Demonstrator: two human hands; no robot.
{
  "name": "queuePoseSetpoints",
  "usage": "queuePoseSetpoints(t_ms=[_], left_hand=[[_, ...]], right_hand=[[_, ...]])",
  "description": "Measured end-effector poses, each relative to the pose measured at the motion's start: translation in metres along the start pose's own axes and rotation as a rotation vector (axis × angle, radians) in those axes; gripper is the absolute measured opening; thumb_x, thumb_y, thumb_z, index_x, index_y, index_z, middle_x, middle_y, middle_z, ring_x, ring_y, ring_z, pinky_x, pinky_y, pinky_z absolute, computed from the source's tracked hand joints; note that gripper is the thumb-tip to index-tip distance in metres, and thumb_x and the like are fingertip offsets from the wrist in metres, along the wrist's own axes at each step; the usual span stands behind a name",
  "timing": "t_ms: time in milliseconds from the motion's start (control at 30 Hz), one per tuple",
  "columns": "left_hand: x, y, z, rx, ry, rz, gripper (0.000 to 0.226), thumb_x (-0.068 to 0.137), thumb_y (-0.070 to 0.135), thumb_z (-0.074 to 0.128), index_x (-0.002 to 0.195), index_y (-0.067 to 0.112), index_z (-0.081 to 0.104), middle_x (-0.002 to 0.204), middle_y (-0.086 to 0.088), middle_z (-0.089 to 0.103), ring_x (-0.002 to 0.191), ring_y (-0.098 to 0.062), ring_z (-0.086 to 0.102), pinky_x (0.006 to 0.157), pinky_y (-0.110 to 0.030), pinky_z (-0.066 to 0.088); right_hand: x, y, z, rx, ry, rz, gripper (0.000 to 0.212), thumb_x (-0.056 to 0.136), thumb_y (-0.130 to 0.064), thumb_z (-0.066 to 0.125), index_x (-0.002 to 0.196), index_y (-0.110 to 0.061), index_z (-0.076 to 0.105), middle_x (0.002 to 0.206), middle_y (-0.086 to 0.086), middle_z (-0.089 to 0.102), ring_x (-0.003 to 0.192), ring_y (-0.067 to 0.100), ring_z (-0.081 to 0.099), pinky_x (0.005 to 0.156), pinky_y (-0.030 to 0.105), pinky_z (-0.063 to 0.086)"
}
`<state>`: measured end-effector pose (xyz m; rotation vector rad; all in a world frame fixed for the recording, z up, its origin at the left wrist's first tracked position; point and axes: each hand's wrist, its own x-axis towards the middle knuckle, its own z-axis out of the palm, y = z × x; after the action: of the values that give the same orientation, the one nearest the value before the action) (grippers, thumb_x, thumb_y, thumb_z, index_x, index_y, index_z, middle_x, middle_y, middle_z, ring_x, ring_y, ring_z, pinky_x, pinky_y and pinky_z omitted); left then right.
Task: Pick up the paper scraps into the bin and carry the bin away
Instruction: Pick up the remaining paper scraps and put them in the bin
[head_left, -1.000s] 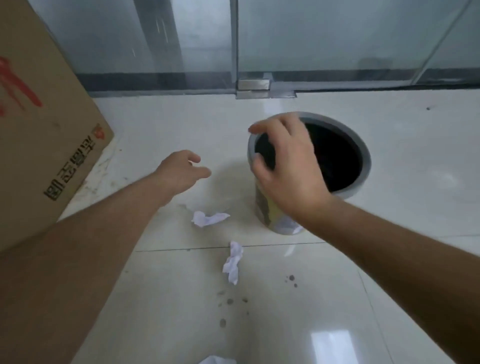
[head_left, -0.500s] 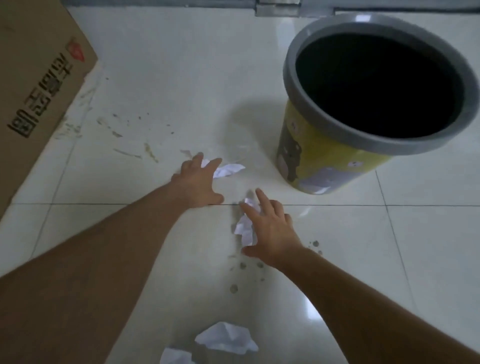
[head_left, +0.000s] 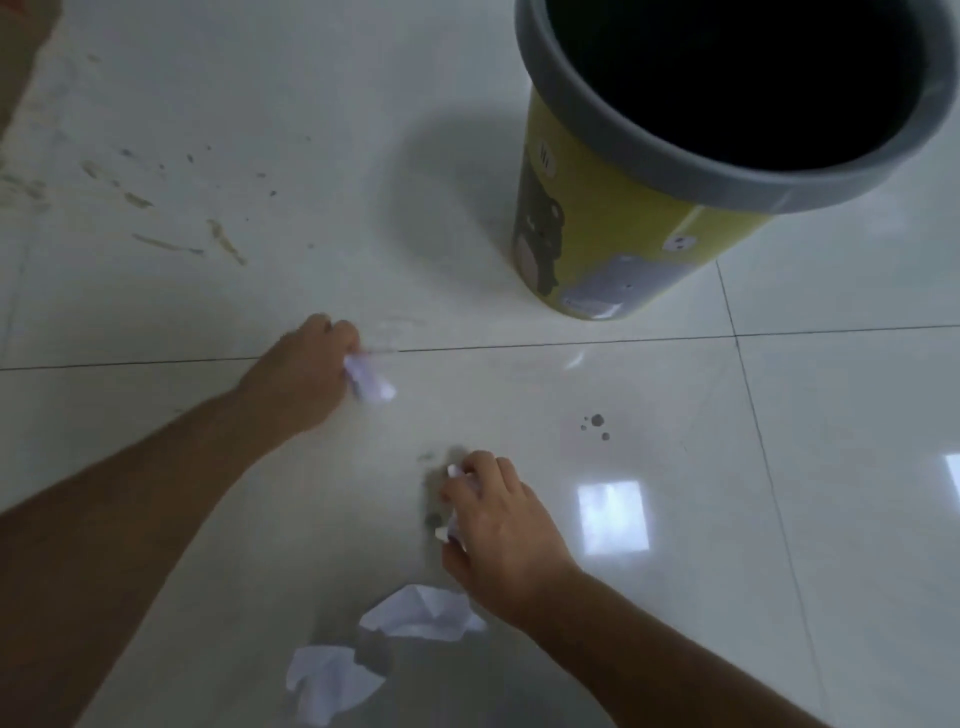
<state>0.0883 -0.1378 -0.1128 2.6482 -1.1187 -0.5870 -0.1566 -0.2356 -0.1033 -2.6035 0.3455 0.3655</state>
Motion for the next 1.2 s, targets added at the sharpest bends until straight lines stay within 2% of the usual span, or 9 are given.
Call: queuePoseSetpoints(t_ms=[133,233,300,400,633,800,900,1000,1200], left_hand=[[-0.094,-0.02,0.002,-0.203,-0.126,-0.126,0.018,0.075,-0.002,0.069,0.083,0.013,0.065,0.077,-0.004,0.059,0.064,-0.019,0.057,0.054,-0.026,0.038],[-0.181,-0.013,0.012,-0.441,-0.266,-0.151,0.018,0.069,0.023,0.068,0.084,0.031,0.061,0.081,0.01,0.059,0.063,0.005,0.058,0.053,-0.011,0.043],[-0.226,-0.012,0.03,-0.477,-0.321,-0.105,0.065,0.063,0.033,0.064,0.119,0.056,0.041,0.105,0.012,0.053,0.092,0.015,0.052,0.068,-0.001,0.042],[-0.259,-0.003,0.067,-0.514,-0.325,-0.042,0.105,0.063,0.02,0.075,0.125,0.078,0.013,0.123,0.015,0.038,0.108,0.013,0.046,0.084,0.002,0.039],[-0.258,0.06,0.099,-0.342,-0.288,-0.118,0.07,0.052,0.047,0.059,0.12,0.036,0.044,0.109,0.003,0.042,0.098,-0.015,0.05,0.088,-0.024,0.049],[-0.246,0.072,0.104,-0.489,-0.106,-0.245,0.022,0.054,0.035,0.055,0.072,0.022,0.057,0.068,0.005,0.06,0.072,-0.014,0.056,0.065,-0.027,0.046],[-0.219,0.072,0.077,-0.544,-0.167,-0.369,0.023,0.05,0.029,0.063,0.07,0.017,0.067,0.067,0.005,0.066,0.071,-0.014,0.064,0.056,-0.012,0.044],[-0.172,0.077,0.013,-0.57,-0.084,-0.26,0.019,0.048,0.025,0.066,0.067,0.024,0.064,0.062,0.014,0.06,0.059,-0.002,0.059,0.048,-0.002,0.04],[-0.085,0.132,-0.182,-0.542,0.199,0.022,0.015,0.047,0.025,0.068,0.061,0.025,0.061,0.07,0.0,0.068,0.067,-0.02,0.064,0.058,-0.025,0.044]], right_hand=[[-0.032,-0.016,0.011,-0.03,-0.065,-0.092,0.05,0.075,-0.034,0.057,0.122,-0.02,0.049,0.123,0.011,0.055,0.107,0.03,0.056,0.085,0.04,0.055],[-0.051,-0.023,0.014,-0.055,-0.148,-0.145,0.058,0.077,-0.037,0.059,0.131,-0.026,0.041,0.13,0.011,0.052,0.112,0.031,0.054,0.089,0.042,0.052],[-0.059,-0.028,0.016,-0.09,-0.19,-0.195,0.064,0.078,-0.038,0.062,0.135,-0.028,0.035,0.135,0.013,0.048,0.116,0.032,0.052,0.09,0.044,0.051],[-0.069,-0.034,0.024,-0.171,-0.21,-0.231,0.074,0.078,-0.038,0.065,0.141,-0.031,0.027,0.138,0.015,0.044,0.12,0.034,0.049,0.084,0.047,0.054],[-0.077,-0.059,0.043,-0.115,-0.306,-0.008,0.053,0.087,-0.013,0.061,0.134,-0.02,0.037,0.139,0.016,0.034,0.118,0.037,0.049,0.08,0.047,0.058],[-0.078,-0.07,0.05,0.176,-0.298,0.219,0.041,0.08,-0.028,0.059,0.118,-0.01,0.057,0.119,0.013,0.05,0.105,0.035,0.062,0.091,0.031,0.048],[-0.065,-0.068,0.026,0.286,-0.187,0.254,0.026,0.083,-0.027,0.067,0.103,-0.011,0.066,0.115,0.013,0.055,0.091,0.029,0.061,0.088,0.03,0.048],[-0.033,-0.067,-0.035,0.341,-0.007,0.196,0.024,0.075,-0.029,0.076,0.091,-0.013,0.068,0.102,0.017,0.059,0.078,0.026,0.054,0.068,0.024,0.04],[0.022,-0.087,-0.224,0.353,0.476,0.004,0.028,0.068,-0.027,0.083,0.09,-0.014,0.07,0.083,0.007,0.051,0.074,0.016,0.044,0.053,0.011,0.029]])
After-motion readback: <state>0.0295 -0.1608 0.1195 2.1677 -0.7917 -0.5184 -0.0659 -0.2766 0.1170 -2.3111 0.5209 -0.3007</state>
